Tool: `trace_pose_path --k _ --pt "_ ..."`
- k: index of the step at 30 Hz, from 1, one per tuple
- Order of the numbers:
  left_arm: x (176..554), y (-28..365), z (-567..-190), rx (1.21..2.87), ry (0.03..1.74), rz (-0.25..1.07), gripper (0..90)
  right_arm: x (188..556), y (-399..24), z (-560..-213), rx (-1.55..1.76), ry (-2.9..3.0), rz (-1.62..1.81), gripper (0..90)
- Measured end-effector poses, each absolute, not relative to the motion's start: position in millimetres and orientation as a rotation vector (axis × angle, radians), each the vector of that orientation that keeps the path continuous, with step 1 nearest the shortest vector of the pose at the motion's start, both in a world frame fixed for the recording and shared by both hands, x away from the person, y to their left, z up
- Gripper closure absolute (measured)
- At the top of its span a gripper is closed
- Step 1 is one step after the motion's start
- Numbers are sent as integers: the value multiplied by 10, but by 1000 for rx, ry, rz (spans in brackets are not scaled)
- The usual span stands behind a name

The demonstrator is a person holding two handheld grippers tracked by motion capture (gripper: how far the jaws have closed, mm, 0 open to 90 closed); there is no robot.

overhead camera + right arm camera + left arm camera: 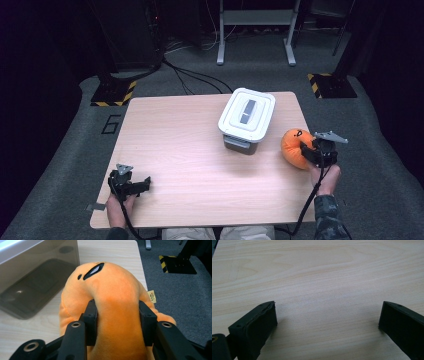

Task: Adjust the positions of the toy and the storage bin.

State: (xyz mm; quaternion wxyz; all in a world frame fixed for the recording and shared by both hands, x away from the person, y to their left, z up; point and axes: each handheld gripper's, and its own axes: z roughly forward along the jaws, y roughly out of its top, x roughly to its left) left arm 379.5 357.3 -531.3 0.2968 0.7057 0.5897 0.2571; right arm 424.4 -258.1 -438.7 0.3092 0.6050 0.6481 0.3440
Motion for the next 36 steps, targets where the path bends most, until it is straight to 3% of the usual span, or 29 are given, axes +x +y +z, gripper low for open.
trace_pose_path --k 5,8,9,10,16,27,36 --pt "3795 3573 -5313 1876 1568 683 13 4324 -2557 -4442 1631 1736 888 562" --pt "3795 3574 -5313 1876 1568 682 13 4376 -2571 -4575 1673 1742 874 398" --pt "3795 3574 -5313 1876 1568 682 13 4376 -2571 -4575 1673 1742 874 398" --pt "3796 3577 -5312 1880 1567 684 13 4385 -2606 -4568 1709 1715 878 306" --pt "3796 3578 -5312 1881 1566 684 13 4355 -2646 -4453 1678 1707 905 167" --pt "3795 3577 -5312 1880 1566 684 13 4009 -2651 -4236 1586 1758 1042 45" --pt "3795 3576 -5312 1880 1565 685 14 3704 -2656 -4337 1594 1796 1067 1"
